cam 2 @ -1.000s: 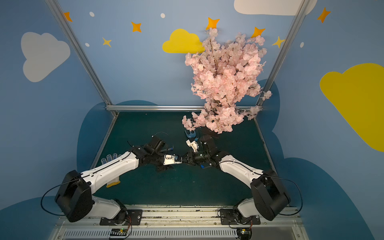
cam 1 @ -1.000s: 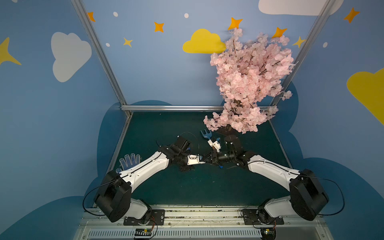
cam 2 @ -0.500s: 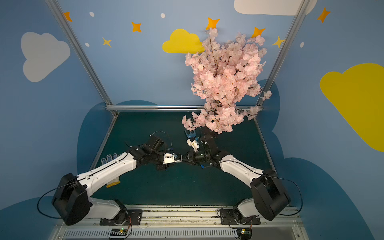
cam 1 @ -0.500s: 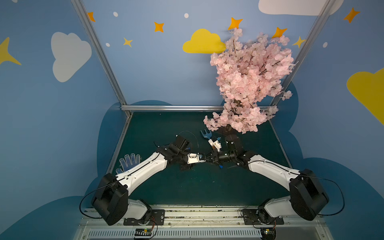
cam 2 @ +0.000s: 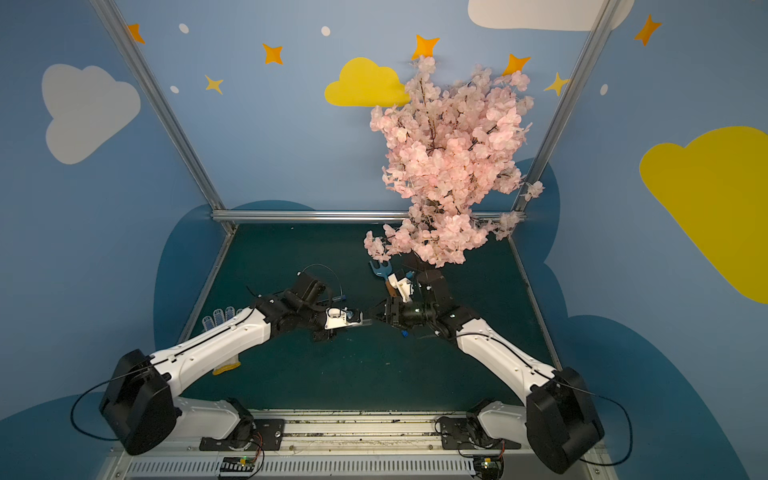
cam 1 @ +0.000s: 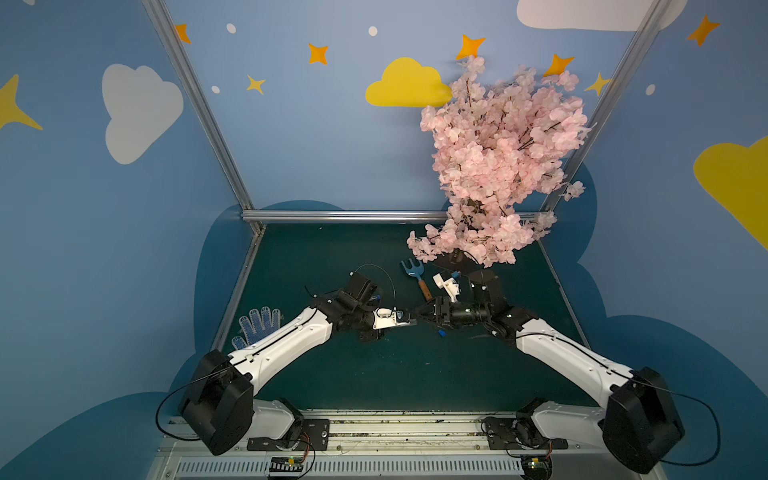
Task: Insert stoppers into test tubes
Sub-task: Pick up the stopper from the center of the board.
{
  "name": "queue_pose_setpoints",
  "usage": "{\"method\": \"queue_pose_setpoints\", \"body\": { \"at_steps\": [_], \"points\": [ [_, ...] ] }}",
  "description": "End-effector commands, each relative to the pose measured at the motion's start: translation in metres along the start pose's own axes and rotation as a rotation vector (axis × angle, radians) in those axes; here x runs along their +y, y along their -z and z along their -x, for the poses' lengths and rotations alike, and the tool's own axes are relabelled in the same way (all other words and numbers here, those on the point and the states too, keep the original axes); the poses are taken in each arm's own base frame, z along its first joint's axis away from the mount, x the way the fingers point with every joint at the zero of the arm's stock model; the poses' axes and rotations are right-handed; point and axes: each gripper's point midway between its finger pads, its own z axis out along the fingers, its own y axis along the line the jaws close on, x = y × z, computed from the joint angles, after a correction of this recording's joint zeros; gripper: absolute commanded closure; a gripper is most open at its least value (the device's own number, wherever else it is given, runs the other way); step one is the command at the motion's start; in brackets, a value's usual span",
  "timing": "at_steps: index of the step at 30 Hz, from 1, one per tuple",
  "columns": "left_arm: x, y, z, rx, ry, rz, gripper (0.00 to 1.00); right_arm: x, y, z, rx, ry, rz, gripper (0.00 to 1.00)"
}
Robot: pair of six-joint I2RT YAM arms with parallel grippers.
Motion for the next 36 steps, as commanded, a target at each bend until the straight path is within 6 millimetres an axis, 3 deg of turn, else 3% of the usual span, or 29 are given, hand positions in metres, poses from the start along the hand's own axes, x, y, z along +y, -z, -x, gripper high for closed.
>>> {"method": "queue_pose_setpoints", "body": {
  "at_steps": [1, 6, 11, 16, 23, 36],
  "points": [
    [-0.001, 0.0, -0.016, 0.055, 0.036, 0.009, 0.98, -0.052, 0.025, -0.017, 0.009, 0.043, -0.281, 0.41],
    [0.003, -0.009, -0.034, 0.097, 0.134, -0.032, 0.98, -0.111, 0.045, -0.042, 0.104, 0.167, -0.624, 0.45],
    [0.006, -0.011, -0.04, 0.133, 0.164, -0.039, 0.98, -0.139, 0.039, -0.045, 0.204, 0.225, -0.751, 0.49],
    [0.005, -0.012, -0.043, 0.139, 0.169, -0.04, 0.98, -0.156, 0.029, -0.046, 0.331, 0.275, -0.832, 0.5],
    [0.006, -0.014, -0.044, 0.143, 0.167, -0.04, 0.98, -0.167, 0.01, -0.031, 0.414, 0.35, -0.844, 0.55],
    [0.007, -0.015, -0.045, 0.142, 0.171, -0.04, 0.98, -0.194, -0.002, -0.027, 0.509, 0.37, -0.901, 0.61]
  ]
}}
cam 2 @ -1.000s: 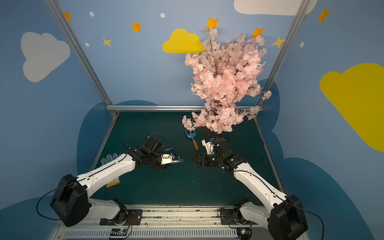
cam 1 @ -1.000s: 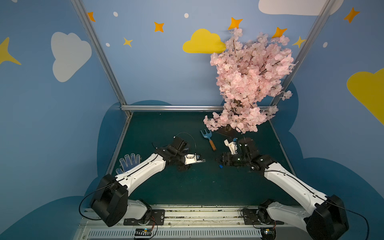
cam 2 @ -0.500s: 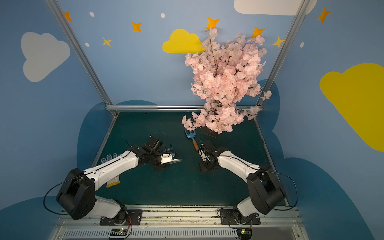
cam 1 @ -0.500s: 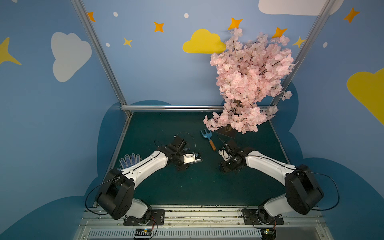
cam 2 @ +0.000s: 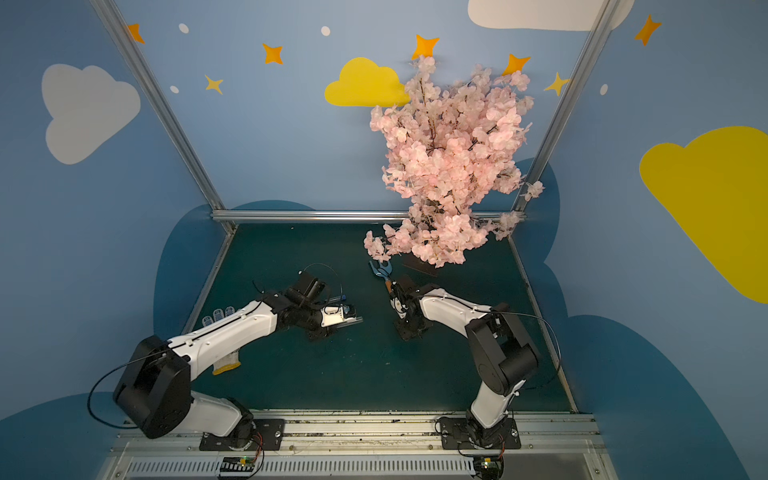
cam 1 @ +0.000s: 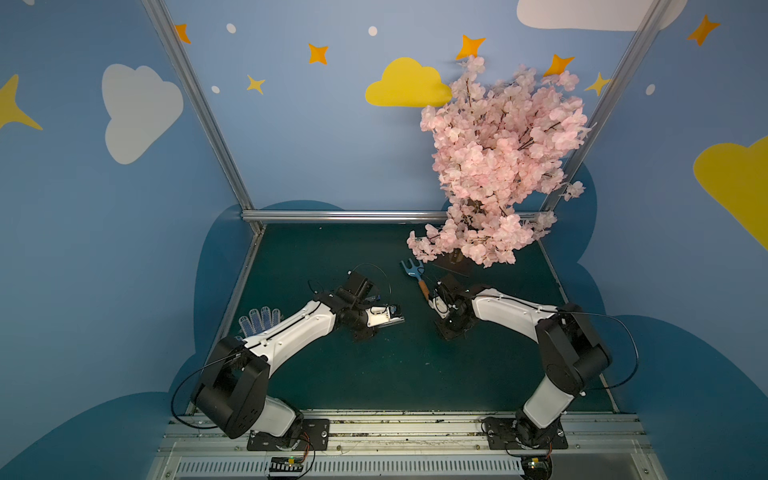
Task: Insert stoppers into test tubes
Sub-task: Pick up the stopper from the center of the board.
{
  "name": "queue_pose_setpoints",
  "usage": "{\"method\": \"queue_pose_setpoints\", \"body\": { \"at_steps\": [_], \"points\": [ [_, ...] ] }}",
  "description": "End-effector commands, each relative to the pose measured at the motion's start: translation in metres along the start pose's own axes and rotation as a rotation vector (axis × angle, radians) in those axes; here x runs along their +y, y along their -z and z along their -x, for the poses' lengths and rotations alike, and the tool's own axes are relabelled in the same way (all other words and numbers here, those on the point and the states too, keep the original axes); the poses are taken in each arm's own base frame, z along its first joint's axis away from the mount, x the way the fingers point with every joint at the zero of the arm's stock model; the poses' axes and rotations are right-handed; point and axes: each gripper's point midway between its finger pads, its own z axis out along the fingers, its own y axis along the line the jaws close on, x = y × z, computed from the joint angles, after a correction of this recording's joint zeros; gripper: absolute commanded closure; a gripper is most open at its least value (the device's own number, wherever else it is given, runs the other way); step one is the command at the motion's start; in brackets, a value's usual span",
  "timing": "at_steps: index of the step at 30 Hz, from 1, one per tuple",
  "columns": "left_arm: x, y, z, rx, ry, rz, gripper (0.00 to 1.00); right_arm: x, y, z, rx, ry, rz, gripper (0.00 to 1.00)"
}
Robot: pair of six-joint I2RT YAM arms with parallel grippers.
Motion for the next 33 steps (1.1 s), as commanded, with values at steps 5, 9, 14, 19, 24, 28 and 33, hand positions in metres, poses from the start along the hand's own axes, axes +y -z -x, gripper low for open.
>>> {"method": "queue_pose_setpoints", "body": {
  "at_steps": [5, 9, 14, 19, 24, 28, 33],
  "points": [
    [0.002, 0.002, 0.002, -0.002, 0.01, -0.008, 0.98, 0.0, -0.007, 0.006, 0.034, 0.023, 0.0, 0.64],
    [0.002, 0.002, 0.001, -0.001, 0.01, -0.007, 0.97, 0.002, -0.012, 0.006, 0.053, 0.03, 0.007, 0.69],
    [0.004, 0.001, 0.002, -0.005, 0.012, -0.002, 0.97, 0.002, -0.013, 0.005, 0.06, 0.037, 0.005, 0.75],
    [0.004, 0.001, 0.0, -0.004, 0.014, 0.001, 0.98, 0.007, -0.013, 0.002, 0.074, 0.058, 0.021, 0.82],
    [0.004, 0.002, -0.001, -0.001, 0.015, 0.006, 0.98, 0.021, -0.006, 0.0, 0.073, 0.104, 0.034, 0.84],
    [-0.003, 0.012, -0.006, 0.008, 0.038, 0.011, 0.97, 0.051, 0.006, -0.002, 0.041, 0.209, 0.063, 0.84],
    [-0.025, 0.021, -0.023, 0.02, 0.091, 0.0, 0.98, 0.086, 0.007, -0.002, 0.008, 0.37, 0.078, 0.84]
  ]
}}
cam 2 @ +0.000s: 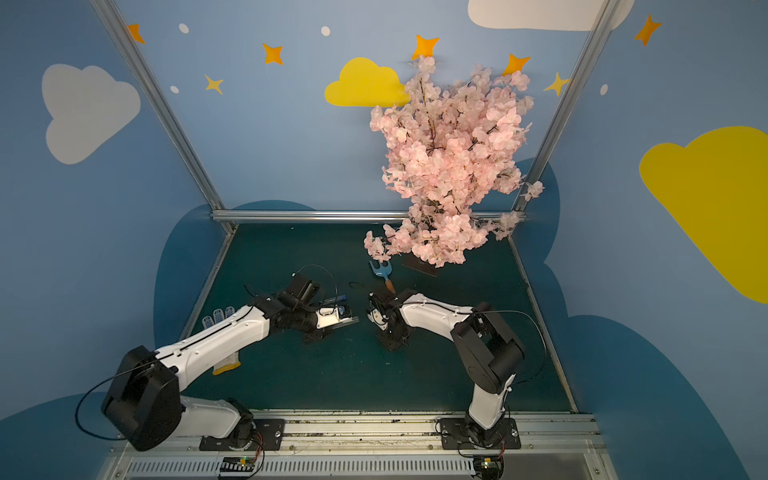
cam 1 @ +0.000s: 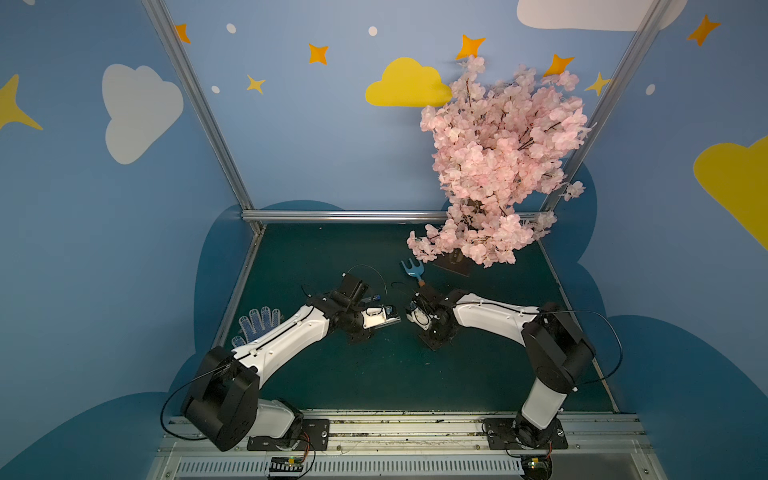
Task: Insert stoppers into test tubes
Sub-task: Pick up the stopper from the center of the board, then place the stopper at the center of the board.
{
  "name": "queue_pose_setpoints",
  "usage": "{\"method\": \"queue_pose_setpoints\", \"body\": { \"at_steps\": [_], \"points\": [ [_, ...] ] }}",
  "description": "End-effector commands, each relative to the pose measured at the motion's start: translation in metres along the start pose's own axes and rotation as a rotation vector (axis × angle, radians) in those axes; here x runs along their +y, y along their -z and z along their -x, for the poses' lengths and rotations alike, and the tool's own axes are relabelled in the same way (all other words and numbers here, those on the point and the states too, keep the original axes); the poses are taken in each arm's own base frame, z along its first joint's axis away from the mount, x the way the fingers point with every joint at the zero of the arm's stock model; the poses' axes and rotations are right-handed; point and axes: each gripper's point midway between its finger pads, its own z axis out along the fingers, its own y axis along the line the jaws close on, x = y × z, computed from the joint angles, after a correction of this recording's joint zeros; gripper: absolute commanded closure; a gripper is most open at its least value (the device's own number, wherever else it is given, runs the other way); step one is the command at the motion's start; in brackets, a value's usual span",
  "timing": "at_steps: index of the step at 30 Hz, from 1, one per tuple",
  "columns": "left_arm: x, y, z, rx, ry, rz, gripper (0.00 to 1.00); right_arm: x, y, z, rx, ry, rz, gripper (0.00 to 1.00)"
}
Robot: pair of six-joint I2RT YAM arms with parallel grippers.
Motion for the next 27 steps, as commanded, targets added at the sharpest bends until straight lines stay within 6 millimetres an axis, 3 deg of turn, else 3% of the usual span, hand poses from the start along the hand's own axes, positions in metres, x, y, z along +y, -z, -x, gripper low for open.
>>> {"method": "queue_pose_setpoints", "body": {
  "at_steps": [1, 9, 18, 27],
  "points": [
    [-0.017, 0.008, -0.017, 0.027, 0.052, -0.013, 0.98, 0.02, 0.008, 0.011, -0.039, 0.113, 0.019, 0.84],
    [-0.015, 0.029, -0.037, 0.052, 0.101, 0.08, 0.98, 0.034, -0.007, 0.024, -0.044, 0.239, 0.02, 0.79],
    [-0.011, 0.036, -0.03, -0.001, 0.104, 0.105, 0.98, 0.035, -0.018, 0.019, 0.0, 0.289, 0.005, 0.76],
    [-0.011, 0.039, -0.031, -0.004, 0.085, 0.118, 0.98, 0.037, 0.002, 0.02, -0.067, 0.319, 0.005, 0.55]
  ]
}}
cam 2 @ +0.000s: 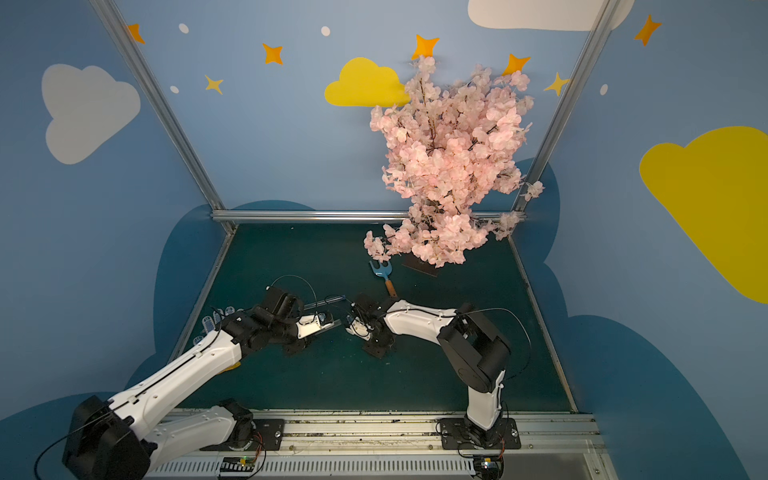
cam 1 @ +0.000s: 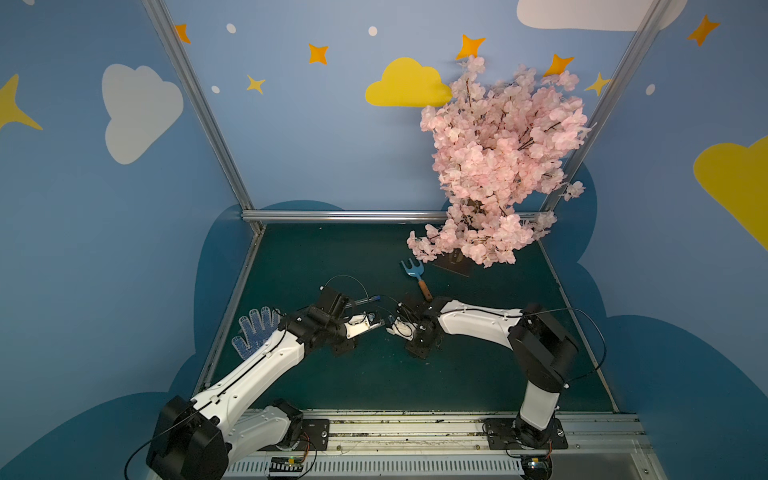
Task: Insert stoppers into test tubes
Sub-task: Place the stopper at the center of the board, then pick up the stopper from the center of the board.
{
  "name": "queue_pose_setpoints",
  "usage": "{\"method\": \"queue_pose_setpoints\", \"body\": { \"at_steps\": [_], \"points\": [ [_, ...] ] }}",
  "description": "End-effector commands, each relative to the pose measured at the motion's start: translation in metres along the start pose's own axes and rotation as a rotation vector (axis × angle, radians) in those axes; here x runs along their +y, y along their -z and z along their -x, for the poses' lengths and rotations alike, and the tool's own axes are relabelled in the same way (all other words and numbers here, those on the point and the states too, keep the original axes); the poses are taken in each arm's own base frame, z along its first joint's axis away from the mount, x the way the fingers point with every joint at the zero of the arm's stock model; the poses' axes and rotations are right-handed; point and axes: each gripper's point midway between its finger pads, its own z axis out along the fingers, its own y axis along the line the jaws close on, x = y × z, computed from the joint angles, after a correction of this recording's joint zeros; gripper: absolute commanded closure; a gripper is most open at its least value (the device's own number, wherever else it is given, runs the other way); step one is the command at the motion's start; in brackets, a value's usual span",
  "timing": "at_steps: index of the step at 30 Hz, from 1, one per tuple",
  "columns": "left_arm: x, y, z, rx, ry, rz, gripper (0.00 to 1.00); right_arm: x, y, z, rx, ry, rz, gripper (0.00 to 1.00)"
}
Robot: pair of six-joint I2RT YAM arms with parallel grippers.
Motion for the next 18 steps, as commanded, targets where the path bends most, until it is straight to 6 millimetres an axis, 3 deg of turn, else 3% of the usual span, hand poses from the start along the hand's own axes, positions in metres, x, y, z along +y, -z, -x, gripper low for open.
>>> {"method": "queue_pose_setpoints", "body": {
  "at_steps": [1, 7, 10, 18],
  "points": [
    [-0.001, 0.005, -0.002, -0.01, -0.016, 0.009, 0.97, 0.002, 0.017, 0.001, -0.044, 0.041, -0.017, 0.54],
    [0.005, 0.016, -0.006, -0.008, -0.071, 0.081, 0.97, 0.01, 0.041, 0.0, -0.244, 0.195, -0.037, 0.55],
    [0.003, 0.018, -0.003, -0.027, -0.071, 0.075, 0.98, 0.018, 0.044, -0.007, -0.297, 0.293, -0.035, 0.55],
    [0.006, 0.018, -0.007, -0.011, -0.065, 0.094, 0.97, 0.017, 0.031, -0.007, -0.208, 0.131, -0.009, 0.55]
  ]
}}
